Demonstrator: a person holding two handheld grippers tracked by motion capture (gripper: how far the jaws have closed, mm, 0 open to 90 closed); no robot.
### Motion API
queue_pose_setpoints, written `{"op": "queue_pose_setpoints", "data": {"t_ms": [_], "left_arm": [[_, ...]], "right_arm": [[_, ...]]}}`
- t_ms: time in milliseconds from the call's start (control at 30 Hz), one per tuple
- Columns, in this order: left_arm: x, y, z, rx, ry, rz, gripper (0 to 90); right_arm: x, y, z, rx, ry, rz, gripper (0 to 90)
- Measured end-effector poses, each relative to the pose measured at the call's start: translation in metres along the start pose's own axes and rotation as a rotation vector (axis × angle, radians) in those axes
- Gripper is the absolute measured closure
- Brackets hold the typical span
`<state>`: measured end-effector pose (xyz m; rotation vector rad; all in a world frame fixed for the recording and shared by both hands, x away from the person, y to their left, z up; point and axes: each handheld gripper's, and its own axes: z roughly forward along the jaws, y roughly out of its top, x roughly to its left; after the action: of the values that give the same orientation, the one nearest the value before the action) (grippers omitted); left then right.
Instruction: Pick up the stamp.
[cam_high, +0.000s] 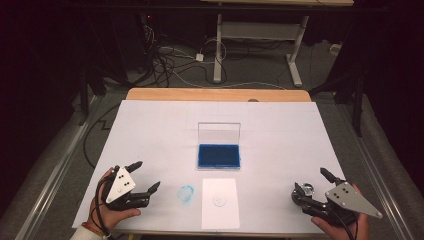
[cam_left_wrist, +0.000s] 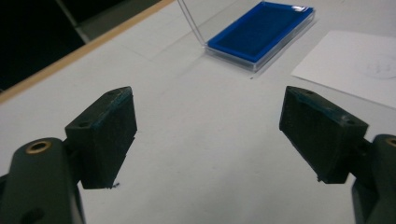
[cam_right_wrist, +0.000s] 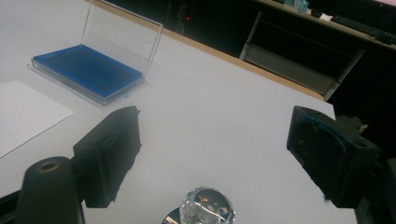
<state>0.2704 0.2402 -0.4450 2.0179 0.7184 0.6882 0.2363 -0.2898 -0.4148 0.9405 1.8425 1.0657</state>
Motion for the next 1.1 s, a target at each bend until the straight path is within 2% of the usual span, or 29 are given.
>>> {"op": "queue_pose_setpoints", "data": {"t_ms": [67, 100, 133, 200, 267, 433, 567, 800, 900, 967, 1000, 1100], "left_arm": [[0.002, -0.003, 0.003, 0.016, -0.015, -0.034, 18.6], [0.003, -0.003, 0.004, 0.024, -0.015, -0.031, 18.7], [0.003, -0.003, 0.005, 0.027, -0.004, -0.008, 18.7], [0.001, -0.003, 0.005, 0.042, -0.009, -0.021, 18.6], [0.002, -0.003, 0.004, 0.036, 0.005, -0.006, 18.7], [0.001, -0.004, 0.005, 0.052, 0.009, 0.004, 18.7], [-0.001, -0.003, 0.007, 0.065, 0.005, 0.022, 18.7], [-0.001, -0.004, 0.011, 0.086, -0.011, 0.022, 18.7], [-0.003, -0.005, 0.012, 0.106, -0.009, 0.02, 18.7], [-0.002, -0.004, 0.012, 0.107, -0.002, 0.035, 18.7], [-0.002, -0.005, 0.013, 0.118, -0.01, 0.018, 18.8], [-0.002, -0.005, 0.014, 0.127, -0.009, 0.019, 18.7]], "right_arm": [[0.0, 0.0, 0.001, 0.003, 0.004, -0.002, 17.7], [0.001, 0.0, 0.001, 0.005, 0.004, -0.004, 17.6], [0.001, 0.0, 0.001, 0.003, 0.01, -0.004, 17.5], [0.001, 0.0, 0.002, 0.008, 0.014, -0.004, 17.5], [0.001, 0.0, 0.004, 0.013, 0.021, -0.015, 17.3], [0.0, 0.0, 0.006, 0.028, 0.031, -0.013, 17.3], [-0.002, 0.002, 0.005, 0.031, 0.026, -0.011, 17.3], [-0.004, 0.003, 0.005, 0.054, 0.026, -0.009, 17.4], [-0.007, 0.005, 0.004, 0.082, 0.037, -0.01, 17.9], [-0.008, 0.005, 0.003, 0.105, 0.072, -0.014, 17.6], [-0.008, 0.005, 0.003, 0.118, 0.082, -0.013, 16.9], [-0.01, 0.002, 0.007, 0.186, 0.123, 0.006, 17.3]]}}
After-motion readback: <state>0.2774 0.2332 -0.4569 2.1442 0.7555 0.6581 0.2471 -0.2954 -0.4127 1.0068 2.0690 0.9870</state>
